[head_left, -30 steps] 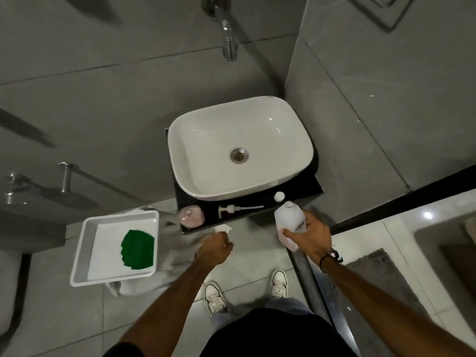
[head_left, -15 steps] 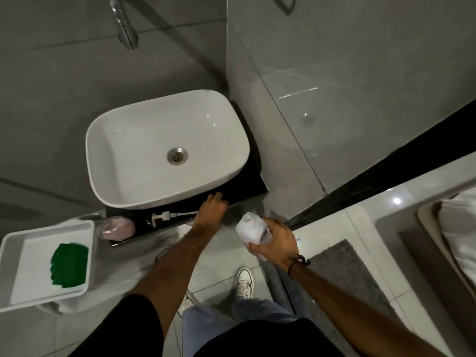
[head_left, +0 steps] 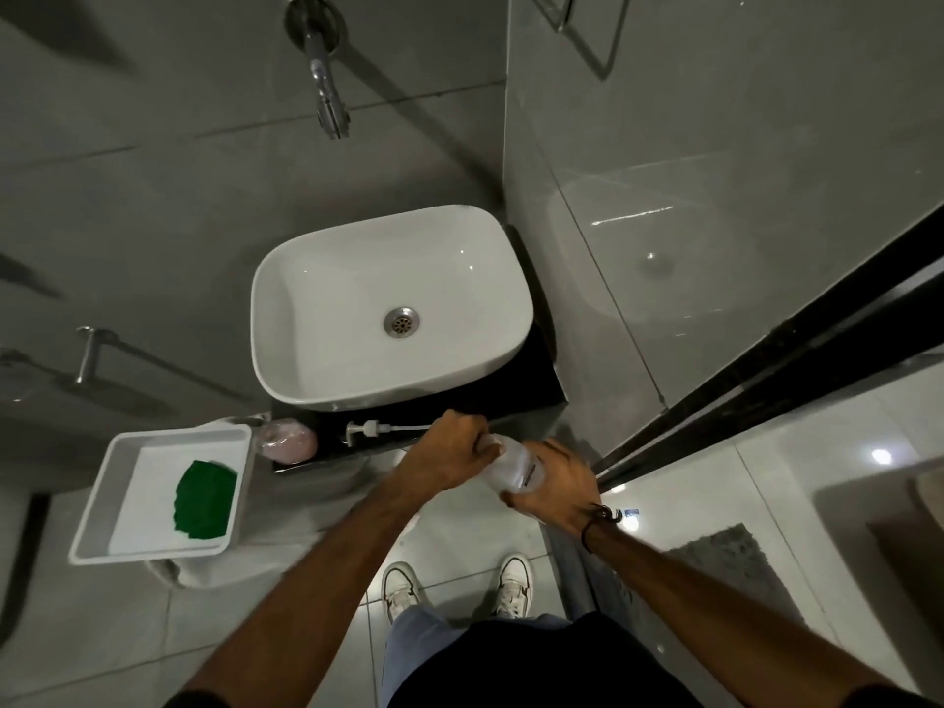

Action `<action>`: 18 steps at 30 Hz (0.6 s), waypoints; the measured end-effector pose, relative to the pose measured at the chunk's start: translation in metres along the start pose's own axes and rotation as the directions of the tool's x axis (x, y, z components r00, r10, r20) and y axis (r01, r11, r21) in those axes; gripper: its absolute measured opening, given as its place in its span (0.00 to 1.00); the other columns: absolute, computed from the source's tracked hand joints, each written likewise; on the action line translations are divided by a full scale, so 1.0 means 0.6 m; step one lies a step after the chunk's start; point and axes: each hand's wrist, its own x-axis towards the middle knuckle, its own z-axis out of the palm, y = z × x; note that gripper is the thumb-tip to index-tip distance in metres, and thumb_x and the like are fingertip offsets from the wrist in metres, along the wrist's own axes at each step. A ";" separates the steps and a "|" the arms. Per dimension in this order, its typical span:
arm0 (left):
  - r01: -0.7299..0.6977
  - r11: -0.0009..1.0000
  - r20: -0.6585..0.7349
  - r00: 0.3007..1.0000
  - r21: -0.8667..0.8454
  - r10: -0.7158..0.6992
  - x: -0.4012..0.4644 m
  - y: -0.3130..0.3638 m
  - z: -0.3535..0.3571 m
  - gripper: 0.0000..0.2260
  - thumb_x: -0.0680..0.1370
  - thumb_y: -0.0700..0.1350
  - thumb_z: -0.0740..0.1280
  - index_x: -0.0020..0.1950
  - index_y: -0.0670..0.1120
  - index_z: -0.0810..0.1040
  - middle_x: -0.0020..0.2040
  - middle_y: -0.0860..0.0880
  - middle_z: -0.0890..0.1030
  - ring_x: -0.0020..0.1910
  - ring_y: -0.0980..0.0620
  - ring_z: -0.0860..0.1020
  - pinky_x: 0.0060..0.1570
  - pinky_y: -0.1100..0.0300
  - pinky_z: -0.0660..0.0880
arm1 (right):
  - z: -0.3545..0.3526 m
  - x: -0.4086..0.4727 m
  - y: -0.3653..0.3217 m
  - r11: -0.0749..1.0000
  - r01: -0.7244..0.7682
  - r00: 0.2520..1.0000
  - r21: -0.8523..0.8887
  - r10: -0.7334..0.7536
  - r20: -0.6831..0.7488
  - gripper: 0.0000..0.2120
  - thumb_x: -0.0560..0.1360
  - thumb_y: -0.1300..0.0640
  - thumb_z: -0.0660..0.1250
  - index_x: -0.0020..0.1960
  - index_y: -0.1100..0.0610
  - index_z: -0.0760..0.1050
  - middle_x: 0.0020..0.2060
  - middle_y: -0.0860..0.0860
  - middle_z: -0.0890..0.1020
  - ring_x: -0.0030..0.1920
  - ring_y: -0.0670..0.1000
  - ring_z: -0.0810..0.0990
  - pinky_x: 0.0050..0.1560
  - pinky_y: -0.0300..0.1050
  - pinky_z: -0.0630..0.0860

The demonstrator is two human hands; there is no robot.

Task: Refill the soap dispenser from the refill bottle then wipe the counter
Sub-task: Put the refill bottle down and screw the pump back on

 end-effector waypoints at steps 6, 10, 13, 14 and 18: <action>-0.116 0.993 0.067 0.991 -0.027 0.117 -0.018 -0.005 -0.018 0.28 0.71 0.46 0.74 0.72 0.50 0.74 0.66 0.49 0.79 0.65 0.51 0.76 0.65 0.55 0.73 | -0.005 0.003 -0.009 1.000 0.027 0.999 -0.003 -0.027 -0.021 0.32 0.58 0.35 0.78 0.57 0.46 0.76 0.49 0.45 0.80 0.50 0.48 0.80 0.47 0.41 0.77; 0.016 0.988 0.030 0.999 0.151 -0.021 -0.015 -0.007 -0.016 0.17 0.76 0.52 0.68 0.65 0.51 0.75 0.61 0.48 0.81 0.59 0.44 0.80 0.53 0.48 0.80 | -0.006 0.007 -0.015 1.000 0.029 0.999 -0.003 -0.029 -0.028 0.31 0.58 0.36 0.79 0.57 0.46 0.76 0.51 0.44 0.79 0.50 0.49 0.80 0.46 0.39 0.74; -0.092 0.995 0.129 0.988 0.044 0.086 -0.019 -0.005 -0.020 0.26 0.69 0.38 0.69 0.66 0.52 0.76 0.65 0.51 0.76 0.65 0.47 0.75 0.58 0.49 0.77 | -0.006 0.009 -0.012 0.998 0.047 0.999 -0.030 -0.048 -0.026 0.30 0.58 0.36 0.79 0.55 0.48 0.77 0.48 0.45 0.79 0.48 0.49 0.80 0.44 0.40 0.74; -0.089 0.995 0.107 0.991 0.041 0.084 -0.021 -0.004 -0.019 0.26 0.69 0.40 0.70 0.67 0.52 0.75 0.65 0.51 0.76 0.64 0.47 0.75 0.59 0.50 0.77 | -0.005 0.008 -0.010 0.998 0.050 0.998 -0.030 -0.051 -0.032 0.31 0.58 0.36 0.79 0.55 0.48 0.77 0.48 0.45 0.79 0.47 0.49 0.80 0.44 0.39 0.73; 0.034 0.992 0.030 0.999 0.119 -0.038 -0.017 -0.006 -0.015 0.13 0.76 0.51 0.68 0.58 0.47 0.78 0.56 0.46 0.82 0.55 0.43 0.81 0.51 0.49 0.80 | -0.003 0.007 -0.003 0.996 0.077 0.997 -0.041 -0.078 -0.016 0.31 0.57 0.37 0.79 0.57 0.47 0.76 0.49 0.45 0.78 0.48 0.48 0.79 0.45 0.41 0.76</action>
